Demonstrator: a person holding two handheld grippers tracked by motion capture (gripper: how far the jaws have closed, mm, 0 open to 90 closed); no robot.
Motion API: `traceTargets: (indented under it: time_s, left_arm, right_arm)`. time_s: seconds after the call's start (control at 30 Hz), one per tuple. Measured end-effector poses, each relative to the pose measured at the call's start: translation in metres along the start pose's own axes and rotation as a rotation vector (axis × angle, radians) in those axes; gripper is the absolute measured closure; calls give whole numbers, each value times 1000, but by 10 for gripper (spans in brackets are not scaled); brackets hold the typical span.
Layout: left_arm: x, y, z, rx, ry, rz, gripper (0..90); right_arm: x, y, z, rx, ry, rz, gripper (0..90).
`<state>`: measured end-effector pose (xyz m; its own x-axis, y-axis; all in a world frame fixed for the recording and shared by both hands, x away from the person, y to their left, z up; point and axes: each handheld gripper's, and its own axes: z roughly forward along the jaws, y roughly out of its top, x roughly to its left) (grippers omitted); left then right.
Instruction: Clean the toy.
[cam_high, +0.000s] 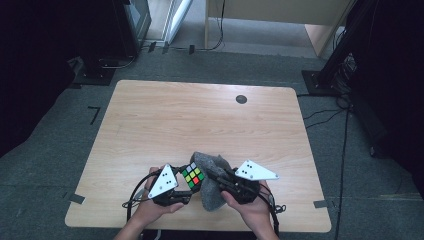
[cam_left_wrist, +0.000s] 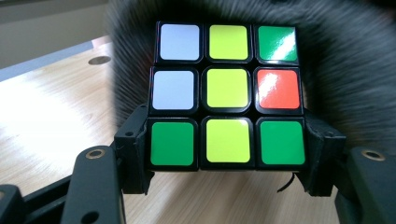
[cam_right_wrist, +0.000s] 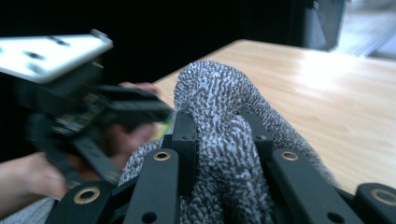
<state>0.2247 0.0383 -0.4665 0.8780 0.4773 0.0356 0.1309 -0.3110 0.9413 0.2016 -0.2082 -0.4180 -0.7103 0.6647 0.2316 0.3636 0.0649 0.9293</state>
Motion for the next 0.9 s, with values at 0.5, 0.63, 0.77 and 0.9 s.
traceTargets:
  time_s: [0.5,0.63,0.77,0.9]
  left_arm:
    - [0,4,-4,-35,-21,-16,345]
    - [1,6,-7,-55,-22,-21,346]
    - [0,6,-4,-31,-1,-6,346]
    - [-2,7,-5,-34,-4,-5,346]
  right_arm:
    - [7,5,-3,-13,-5,-6,723]
    - [-13,-4,-2,12,-49,91,725]
    - [-8,-1,-4,6,-24,86,724]
    - [5,4,-6,-16,-18,19,723]
